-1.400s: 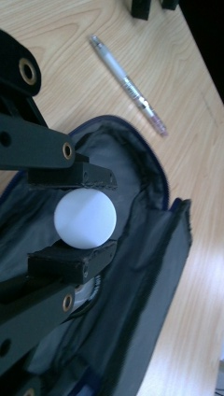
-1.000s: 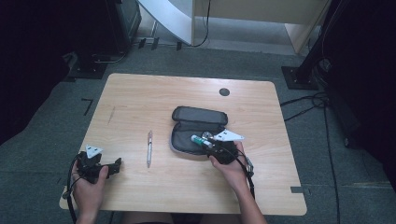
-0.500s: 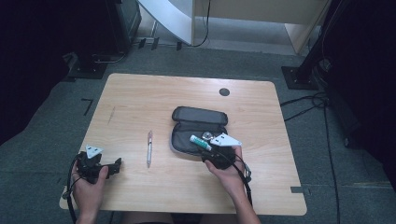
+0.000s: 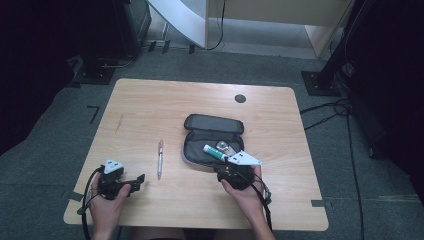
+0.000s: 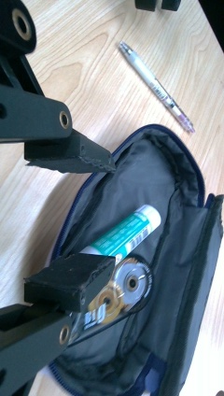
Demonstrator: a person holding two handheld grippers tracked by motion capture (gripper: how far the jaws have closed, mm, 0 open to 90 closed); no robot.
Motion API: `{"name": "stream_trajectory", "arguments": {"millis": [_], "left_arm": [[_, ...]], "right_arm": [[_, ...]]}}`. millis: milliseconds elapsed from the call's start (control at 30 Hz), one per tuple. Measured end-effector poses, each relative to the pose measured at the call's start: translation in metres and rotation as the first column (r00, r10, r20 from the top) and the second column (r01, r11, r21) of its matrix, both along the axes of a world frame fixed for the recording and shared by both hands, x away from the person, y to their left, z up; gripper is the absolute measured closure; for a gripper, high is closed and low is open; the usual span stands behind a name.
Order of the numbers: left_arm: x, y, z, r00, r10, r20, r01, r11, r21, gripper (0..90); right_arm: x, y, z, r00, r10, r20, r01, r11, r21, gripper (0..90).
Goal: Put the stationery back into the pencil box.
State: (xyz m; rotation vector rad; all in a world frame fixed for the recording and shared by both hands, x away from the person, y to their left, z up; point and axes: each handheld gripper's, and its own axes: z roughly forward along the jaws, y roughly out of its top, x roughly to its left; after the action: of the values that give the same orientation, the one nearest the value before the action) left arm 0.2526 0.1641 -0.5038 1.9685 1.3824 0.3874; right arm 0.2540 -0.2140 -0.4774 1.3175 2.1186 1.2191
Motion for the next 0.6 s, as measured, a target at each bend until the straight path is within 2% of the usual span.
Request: {"name": "stream_trajectory", "arguments": {"millis": [33, 67, 133, 267, 433, 500, 600], "left_arm": [[-0.002, -0.007, 0.001, 0.9999, -0.013, 0.007, 0.014, 0.9997, -0.019, 14.6], [-0.003, -0.012, 0.001, 0.9997, -0.021, 0.009, 0.022, 0.9996, -0.019, 15.0], [-0.004, -0.023, 0.002, 0.9994, -0.028, 0.022, 0.028, 0.9996, 0.009, 14.9], [-0.005, -0.042, 0.001, 0.9987, -0.048, 0.016, 0.047, 0.9984, 0.033, 14.9], [-0.004, -0.060, -0.002, 0.9992, -0.039, 0.014, 0.037, 0.9956, 0.086, 16.8], [-0.003, -0.066, -0.004, 0.9995, -0.030, 0.011, 0.029, 0.9931, 0.114, 20.8], [-0.003, -0.072, -0.005, 0.9997, -0.019, 0.017, 0.016, 0.9892, 0.145, 32.3]], "right_arm": [[-0.001, -0.002, 0.000, 1.0000, -0.005, -0.002, 0.005, 1.0000, 0.003, 48.2], [-0.002, -0.004, -0.001, 1.0000, -0.005, -0.001, 0.005, 1.0000, 0.005, 48.3], [-0.004, -0.008, -0.001, 1.0000, -0.010, -0.002, 0.010, 0.9999, 0.008, 48.3], [-0.007, -0.016, -0.002, 0.9999, -0.012, 0.000, 0.012, 0.9998, 0.015, 48.3], [-0.009, -0.027, -0.004, 0.9998, -0.018, 0.001, 0.018, 0.9994, 0.028, 46.8], [-0.011, -0.031, -0.005, 0.9998, -0.020, 0.000, 0.020, 0.9994, 0.027, 45.2], [-0.013, -0.038, -0.005, 0.9998, -0.018, -0.002, 0.019, 0.9993, 0.034, 43.2]]}}
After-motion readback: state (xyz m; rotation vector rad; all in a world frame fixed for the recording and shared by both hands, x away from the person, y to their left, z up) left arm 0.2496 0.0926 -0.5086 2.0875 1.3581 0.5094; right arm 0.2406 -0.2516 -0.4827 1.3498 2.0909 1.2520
